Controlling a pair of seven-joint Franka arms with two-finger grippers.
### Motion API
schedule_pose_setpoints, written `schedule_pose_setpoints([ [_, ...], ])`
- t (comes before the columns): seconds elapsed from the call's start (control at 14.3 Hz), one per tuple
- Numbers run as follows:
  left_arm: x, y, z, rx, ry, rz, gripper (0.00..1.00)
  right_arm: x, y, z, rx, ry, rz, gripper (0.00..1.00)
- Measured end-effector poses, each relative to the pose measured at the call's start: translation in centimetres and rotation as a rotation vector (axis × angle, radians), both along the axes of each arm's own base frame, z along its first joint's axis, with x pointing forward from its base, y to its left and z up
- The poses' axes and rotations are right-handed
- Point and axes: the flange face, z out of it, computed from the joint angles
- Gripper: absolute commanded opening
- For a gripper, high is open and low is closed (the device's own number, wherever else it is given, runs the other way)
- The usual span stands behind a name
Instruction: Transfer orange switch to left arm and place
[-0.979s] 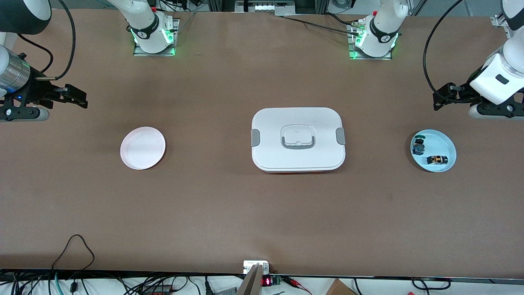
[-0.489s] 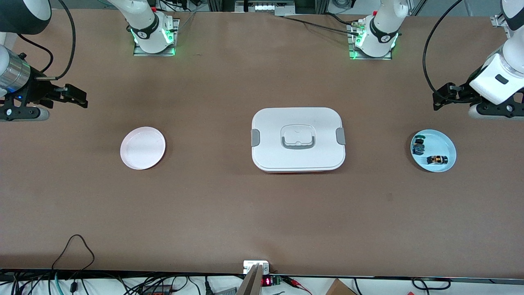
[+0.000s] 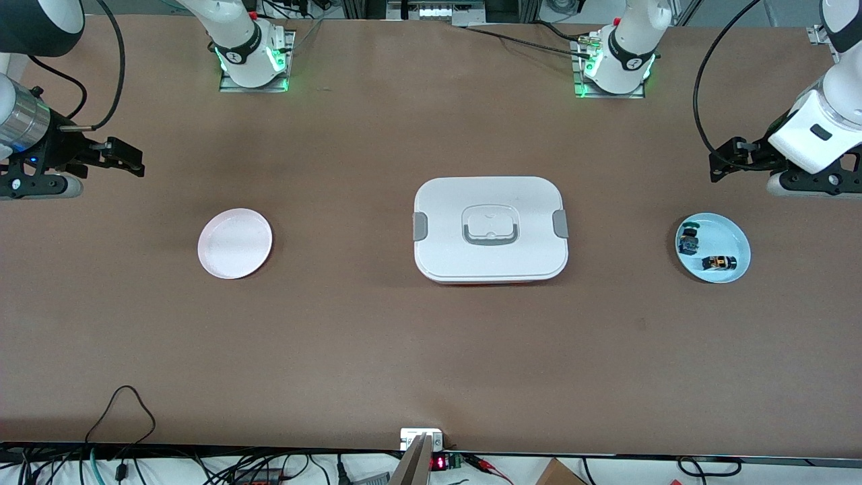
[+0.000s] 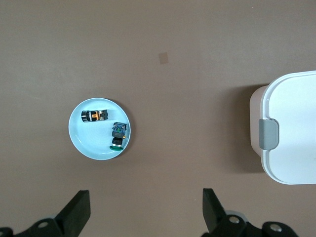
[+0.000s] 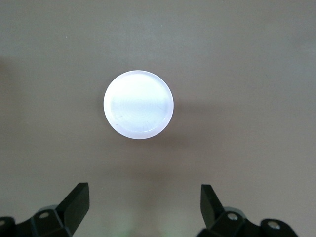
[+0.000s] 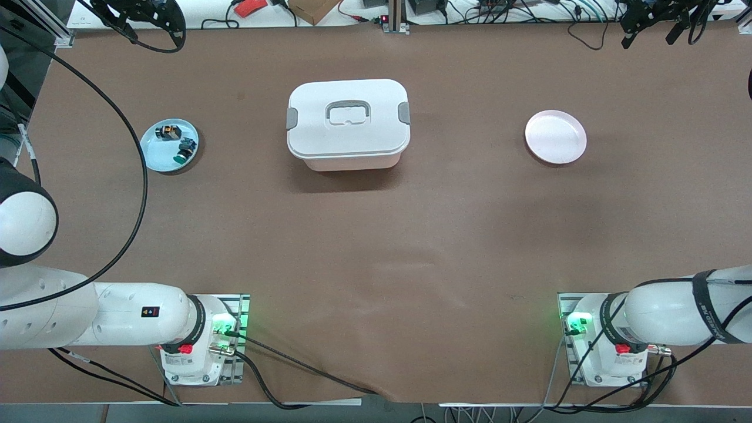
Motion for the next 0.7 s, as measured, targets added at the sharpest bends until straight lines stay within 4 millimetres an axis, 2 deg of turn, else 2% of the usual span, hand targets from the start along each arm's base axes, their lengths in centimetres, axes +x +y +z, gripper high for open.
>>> schedule_pose_setpoints([
  [0.7,0.05,-0.02,-0.12,0.0,0.002,0.0,1.0,0.05,0.7,0.51,0.015,-0.009,0.015,1.0],
])
